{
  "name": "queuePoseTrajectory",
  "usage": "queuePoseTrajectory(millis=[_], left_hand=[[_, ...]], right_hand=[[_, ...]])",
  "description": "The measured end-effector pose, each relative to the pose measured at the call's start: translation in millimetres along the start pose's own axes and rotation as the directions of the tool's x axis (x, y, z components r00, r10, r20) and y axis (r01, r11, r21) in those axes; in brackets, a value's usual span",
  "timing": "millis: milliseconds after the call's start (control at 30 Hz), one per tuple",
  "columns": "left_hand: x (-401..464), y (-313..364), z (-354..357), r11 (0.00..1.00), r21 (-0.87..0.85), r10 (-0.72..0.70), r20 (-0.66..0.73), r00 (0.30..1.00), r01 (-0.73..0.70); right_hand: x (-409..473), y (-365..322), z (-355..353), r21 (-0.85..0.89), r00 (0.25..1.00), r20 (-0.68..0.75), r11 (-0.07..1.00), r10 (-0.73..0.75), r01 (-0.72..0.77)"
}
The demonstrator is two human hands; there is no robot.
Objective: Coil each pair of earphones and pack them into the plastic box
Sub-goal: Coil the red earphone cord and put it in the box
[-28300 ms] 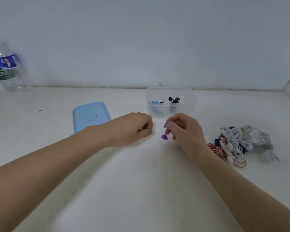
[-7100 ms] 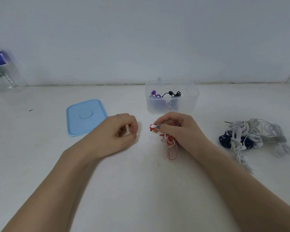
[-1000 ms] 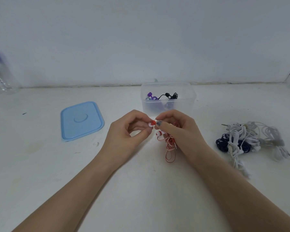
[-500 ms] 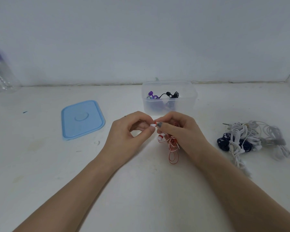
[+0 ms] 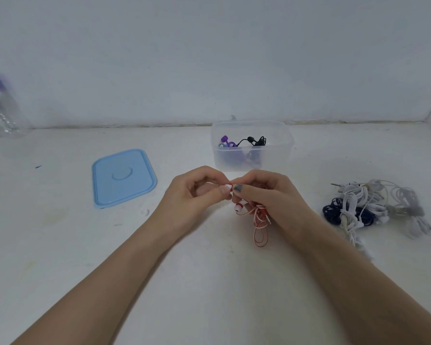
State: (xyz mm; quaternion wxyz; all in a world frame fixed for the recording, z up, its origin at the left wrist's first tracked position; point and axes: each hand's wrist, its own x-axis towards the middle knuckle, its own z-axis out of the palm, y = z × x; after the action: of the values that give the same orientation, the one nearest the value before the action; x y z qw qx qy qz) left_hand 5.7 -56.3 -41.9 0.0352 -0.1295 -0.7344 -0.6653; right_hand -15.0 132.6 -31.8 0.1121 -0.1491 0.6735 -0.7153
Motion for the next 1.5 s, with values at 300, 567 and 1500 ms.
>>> queuePoseTrajectory(millis=[300,567,1500], left_hand=[[7.9,0.6,-2.7,0.959,-0.222,-0.161,0.082,0.984,0.176],[0.5,-1.7,7.4,0.992,0.019,0.124,-0.067,0.990,-0.123],[-1.5,-1.5,10.4,0.929,0.225,0.315,-0.061,0.947,-0.294]], right_hand=[[-0.7,0.2,1.0,-0.022,1.000,0.003,1.000,0.018,-0.018],[-2.1,-2.1,1.8,0.044,0.999,-0.008,0.998,0.051,-0.051],[-1.6,-0.5,-1.4,0.038,0.996,0.020,0.996,0.081,-0.082]])
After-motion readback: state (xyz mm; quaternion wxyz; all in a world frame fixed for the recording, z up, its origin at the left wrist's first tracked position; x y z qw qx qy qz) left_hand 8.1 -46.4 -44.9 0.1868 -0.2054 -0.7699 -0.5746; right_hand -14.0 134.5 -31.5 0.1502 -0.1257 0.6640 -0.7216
